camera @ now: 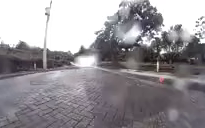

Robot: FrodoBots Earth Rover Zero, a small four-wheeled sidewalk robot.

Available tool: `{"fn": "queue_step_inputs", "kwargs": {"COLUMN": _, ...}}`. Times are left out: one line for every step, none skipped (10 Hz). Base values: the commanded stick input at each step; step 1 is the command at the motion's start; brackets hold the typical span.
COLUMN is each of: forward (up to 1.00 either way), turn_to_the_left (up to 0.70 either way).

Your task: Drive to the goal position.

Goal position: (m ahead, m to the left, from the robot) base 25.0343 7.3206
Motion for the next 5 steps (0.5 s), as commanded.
{"fn": "queue_step_inputs", "kwargs": {"forward": 0.85, "turn_to_the_left": 0.22}}
{"fn": "queue_step_inputs", "kwargs": {"forward": 0.85, "turn_to_the_left": 0.27}}
{"fn": "queue_step_inputs", "kwargs": {"forward": 0.85, "turn_to_the_left": 0.11}}
{"fn": "queue_step_inputs", "kwargs": {"forward": 0.85, "turn_to_the_left": 0.0}}
{"fn": "queue_step_inputs", "kwargs": {"forward": 0.85, "turn_to_the_left": 0.0}}
